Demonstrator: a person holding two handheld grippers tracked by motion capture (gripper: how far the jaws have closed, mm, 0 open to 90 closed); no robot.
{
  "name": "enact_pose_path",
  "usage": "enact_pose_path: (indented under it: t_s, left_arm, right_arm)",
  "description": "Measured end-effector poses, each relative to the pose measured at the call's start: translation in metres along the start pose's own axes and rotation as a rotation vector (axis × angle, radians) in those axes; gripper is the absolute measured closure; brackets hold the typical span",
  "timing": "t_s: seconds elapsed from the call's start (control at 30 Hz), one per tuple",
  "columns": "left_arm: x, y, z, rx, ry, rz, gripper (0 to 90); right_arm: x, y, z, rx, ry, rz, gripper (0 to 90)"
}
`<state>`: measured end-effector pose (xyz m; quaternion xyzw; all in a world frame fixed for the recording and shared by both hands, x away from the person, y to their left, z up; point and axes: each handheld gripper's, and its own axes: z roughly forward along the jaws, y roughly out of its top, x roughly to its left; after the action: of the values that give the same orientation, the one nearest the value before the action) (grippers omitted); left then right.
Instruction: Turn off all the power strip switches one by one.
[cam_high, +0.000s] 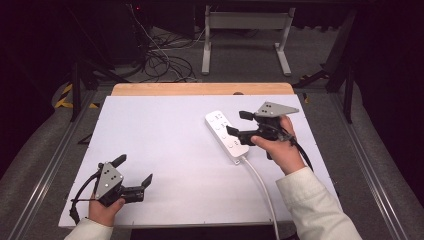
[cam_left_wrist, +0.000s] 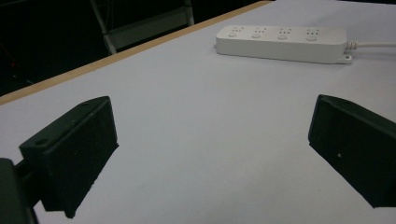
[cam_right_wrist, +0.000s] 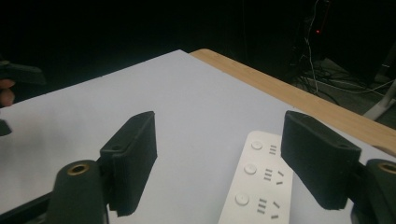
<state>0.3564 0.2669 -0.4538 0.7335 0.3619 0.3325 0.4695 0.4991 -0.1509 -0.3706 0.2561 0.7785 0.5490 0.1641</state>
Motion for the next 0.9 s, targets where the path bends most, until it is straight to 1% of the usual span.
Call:
enact_pose_path:
  t_s: [0.07,0.13,0.27,0.4,0.53,0.7,0.77,0.8,0.87,0.9]
  left_arm:
    - [0.0,0.0,0.0,-0.002,0.001,0.0,1.7]
    - [-0.001,0.0,0.0,-0.003,0.001,-0.003,1.7]
    - [-0.001,0.0,0.0,-0.002,-0.003,-0.003,1.7]
    - [-0.001,0.0,0.0,-0.004,-0.007,-0.002,1.7]
    - [-0.002,0.0,-0.002,-0.013,-0.022,-0.001,1.7]
    - [-0.002,0.0,-0.003,-0.028,-0.047,0.0,1.7]
    - [-0.001,0.0,-0.003,-0.035,-0.054,0.004,1.9]
    - [-0.001,0.0,-0.003,-0.035,-0.057,0.013,2.1]
    - [-0.001,-0.001,-0.003,-0.029,-0.06,0.028,2.2]
    - [-0.001,-0.001,-0.003,-0.03,-0.06,0.034,2.2]
  right_arm:
    - [0.001,-0.008,-0.01,-0.006,0.015,0.008,26.6]
    - [0.001,-0.016,-0.019,-0.021,0.006,0.005,25.5]
    - [0.001,-0.036,-0.036,-0.043,0.009,0.008,22.7]
    - [0.001,-0.058,-0.049,-0.052,0.015,0.016,22.3]
    - [-0.001,-0.082,-0.06,-0.062,0.012,0.04,22.3]
    - [-0.003,-0.118,-0.072,-0.038,-0.014,0.079,22.3]
    - [-0.003,-0.132,-0.075,-0.014,-0.03,0.08,22.3]
    - [-0.002,-0.137,-0.076,0.006,-0.033,0.087,22.3]
    - [-0.002,-0.144,-0.077,0.039,-0.049,0.069,22.2]
    - [-0.002,-0.145,-0.078,0.041,-0.051,0.064,22.2]
